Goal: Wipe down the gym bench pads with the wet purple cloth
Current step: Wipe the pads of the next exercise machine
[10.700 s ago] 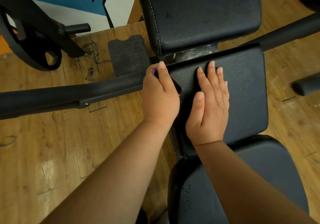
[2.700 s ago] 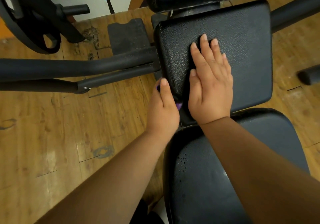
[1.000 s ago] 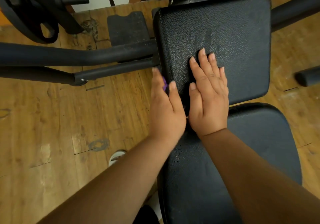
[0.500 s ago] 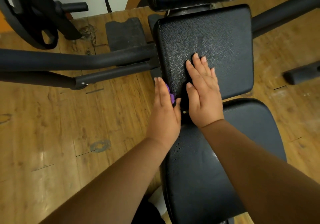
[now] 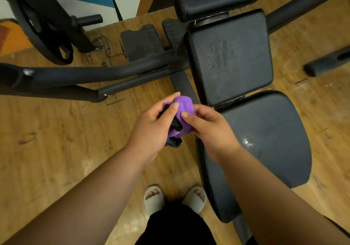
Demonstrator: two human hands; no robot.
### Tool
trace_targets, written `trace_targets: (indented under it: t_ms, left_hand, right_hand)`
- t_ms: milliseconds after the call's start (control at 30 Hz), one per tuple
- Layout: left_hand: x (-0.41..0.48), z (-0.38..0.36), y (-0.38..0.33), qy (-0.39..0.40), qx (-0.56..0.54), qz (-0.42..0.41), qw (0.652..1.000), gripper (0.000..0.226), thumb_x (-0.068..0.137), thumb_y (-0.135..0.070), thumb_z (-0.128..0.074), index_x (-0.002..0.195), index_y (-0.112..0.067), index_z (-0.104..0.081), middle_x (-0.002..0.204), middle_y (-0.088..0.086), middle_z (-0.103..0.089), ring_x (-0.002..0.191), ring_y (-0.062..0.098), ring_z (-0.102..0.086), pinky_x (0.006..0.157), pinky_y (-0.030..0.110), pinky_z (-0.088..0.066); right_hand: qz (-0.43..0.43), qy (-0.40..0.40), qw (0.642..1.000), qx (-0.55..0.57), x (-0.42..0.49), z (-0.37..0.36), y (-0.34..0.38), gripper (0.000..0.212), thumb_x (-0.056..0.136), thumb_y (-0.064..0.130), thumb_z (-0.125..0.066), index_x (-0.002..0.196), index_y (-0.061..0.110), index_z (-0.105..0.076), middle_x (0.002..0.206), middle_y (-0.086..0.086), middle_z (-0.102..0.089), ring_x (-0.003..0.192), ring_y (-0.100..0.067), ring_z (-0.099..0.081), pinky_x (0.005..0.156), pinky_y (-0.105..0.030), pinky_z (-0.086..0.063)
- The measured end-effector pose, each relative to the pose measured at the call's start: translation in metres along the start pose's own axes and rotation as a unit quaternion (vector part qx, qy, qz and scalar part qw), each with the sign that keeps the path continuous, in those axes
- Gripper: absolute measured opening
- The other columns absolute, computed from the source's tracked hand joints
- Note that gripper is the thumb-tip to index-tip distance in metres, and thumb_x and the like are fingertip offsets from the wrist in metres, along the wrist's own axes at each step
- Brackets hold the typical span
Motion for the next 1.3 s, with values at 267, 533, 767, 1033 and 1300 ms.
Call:
trace_targets:
  t_ms: [267, 533, 767, 1033, 1300]
  left_hand:
    - [-0.034, 0.045, -0.012, 0.036, 0.017, 0.097, 0.994, 0.034, 0.094, -0.014, -0.059, 0.121, -0.034, -0.061, 0.114, -0.002, -0.068, 0.104, 0.014, -0.066, 0.079, 0.028, -0.052]
    - [-0.068, 0.062, -0.045, 0.066, 0.114, 0.08, 0.988, 0.026, 0.095, -0.016, -0.059, 0.119, -0.024, -0.064, 0.114, -0.005, -0.067, 0.11, 0.013, -0.061, 0.09, 0.026, -0.052]
    - [-0.108, 0.036, -0.09, 0.141, 0.357, -0.155, 0.91, 0.065, 0.08, -0.039, -0.074, 0.139, -0.028, -0.05, 0.138, -0.024, -0.039, 0.13, -0.007, -0.035, 0.102, 0.003, -0.026]
    - [-0.121, 0.056, -0.1, 0.109, 0.356, -0.121, 0.92, 0.028, 0.098, -0.024, -0.055, 0.123, -0.02, -0.066, 0.109, -0.018, -0.063, 0.101, -0.003, -0.058, 0.079, -0.003, -0.037]
    - [-0.139, 0.07, -0.095, 0.16, 0.2, 0.03, 0.966, 0.014, 0.098, -0.032, -0.054, 0.101, -0.037, -0.066, 0.1, -0.016, -0.071, 0.097, 0.003, -0.067, 0.095, 0.032, -0.052]
  right_hand:
    - [0.023, -0.082, 0.994, -0.066, -0.053, -0.019, 0.031, 0.015, 0.095, 0.023, -0.06, 0.081, 0.018, -0.064, 0.078, 0.001, -0.065, 0.075, -0.014, -0.059, 0.068, -0.03, -0.048]
    - [-0.058, -0.032, 0.997, 0.038, -0.085, -0.043, 0.032, 0.027, 0.088, 0.005, -0.065, 0.109, 0.022, -0.064, 0.099, -0.008, -0.067, 0.092, -0.022, -0.068, 0.087, -0.042, -0.056]
    - [-0.038, -0.047, 0.998, -0.037, -0.106, -0.056, 0.057, 0.015, 0.094, 0.026, -0.061, 0.097, 0.013, -0.069, 0.095, -0.018, -0.072, 0.087, -0.031, -0.067, 0.085, -0.052, -0.054]
    - [-0.086, 0.031, 0.995, -0.031, -0.13, -0.065, 0.068, 0.029, 0.083, -0.005, -0.065, 0.111, 0.005, -0.065, 0.098, -0.012, -0.071, 0.086, -0.021, -0.069, 0.079, -0.029, -0.057]
    - [0.01, 0.022, 0.955, -0.296, -0.142, -0.054, 0.114, 0.015, 0.086, 0.023, -0.07, 0.084, 0.009, -0.069, 0.086, -0.012, -0.072, 0.079, -0.018, -0.067, 0.079, -0.035, -0.055]
Point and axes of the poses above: each hand's wrist, its own x-axis towards the middle knuckle, its own z-axis out of the back of the hand, y = z × x, the point moved 10 cm from there along x, towards the middle knuckle
